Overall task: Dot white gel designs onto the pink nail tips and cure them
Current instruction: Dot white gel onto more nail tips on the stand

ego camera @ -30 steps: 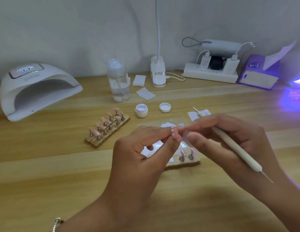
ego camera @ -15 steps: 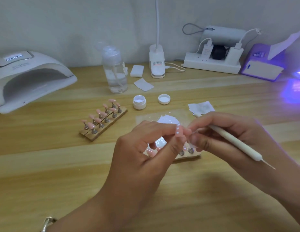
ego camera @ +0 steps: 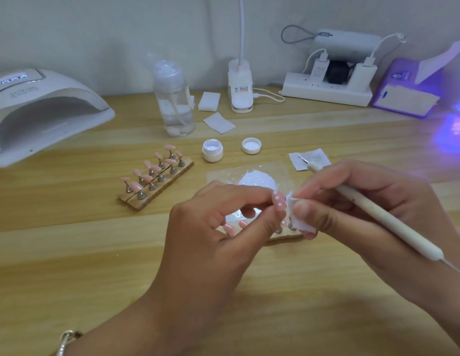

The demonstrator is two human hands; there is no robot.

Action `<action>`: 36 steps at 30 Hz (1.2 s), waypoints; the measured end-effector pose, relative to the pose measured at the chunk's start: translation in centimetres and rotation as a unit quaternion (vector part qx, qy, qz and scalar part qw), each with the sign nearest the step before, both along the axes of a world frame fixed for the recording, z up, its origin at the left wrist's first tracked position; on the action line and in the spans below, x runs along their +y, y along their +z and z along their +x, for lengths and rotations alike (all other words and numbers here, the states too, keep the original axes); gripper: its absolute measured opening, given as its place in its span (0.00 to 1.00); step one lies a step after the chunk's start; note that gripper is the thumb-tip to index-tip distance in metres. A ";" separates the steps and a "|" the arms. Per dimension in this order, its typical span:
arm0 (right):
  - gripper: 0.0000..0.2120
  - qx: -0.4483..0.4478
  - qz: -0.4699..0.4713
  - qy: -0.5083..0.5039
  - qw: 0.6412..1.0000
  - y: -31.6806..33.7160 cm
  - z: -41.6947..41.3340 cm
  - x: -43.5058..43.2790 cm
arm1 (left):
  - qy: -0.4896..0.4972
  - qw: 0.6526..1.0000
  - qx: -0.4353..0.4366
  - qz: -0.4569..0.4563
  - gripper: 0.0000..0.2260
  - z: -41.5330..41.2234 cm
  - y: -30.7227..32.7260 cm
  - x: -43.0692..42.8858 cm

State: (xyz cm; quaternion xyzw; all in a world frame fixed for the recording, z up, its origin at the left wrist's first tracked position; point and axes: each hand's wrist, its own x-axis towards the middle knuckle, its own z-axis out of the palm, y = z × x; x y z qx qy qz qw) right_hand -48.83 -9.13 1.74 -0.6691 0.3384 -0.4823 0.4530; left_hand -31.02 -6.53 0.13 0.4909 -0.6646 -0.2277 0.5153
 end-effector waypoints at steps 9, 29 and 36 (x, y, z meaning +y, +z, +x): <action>0.05 -0.024 0.036 0.033 0.999 0.2 0.0 0.1 | -0.012 1.000 0.001 -0.005 0.02 0.0 -0.2 -0.2; 0.04 -0.013 0.046 0.035 0.998 0.3 0.1 0.2 | -0.032 0.999 -0.014 -0.009 0.05 0.0 -0.6 -0.2; 0.03 -0.015 0.048 0.024 0.998 0.5 -0.1 0.2 | -0.033 0.999 -0.020 -0.005 0.04 0.1 -0.5 -0.2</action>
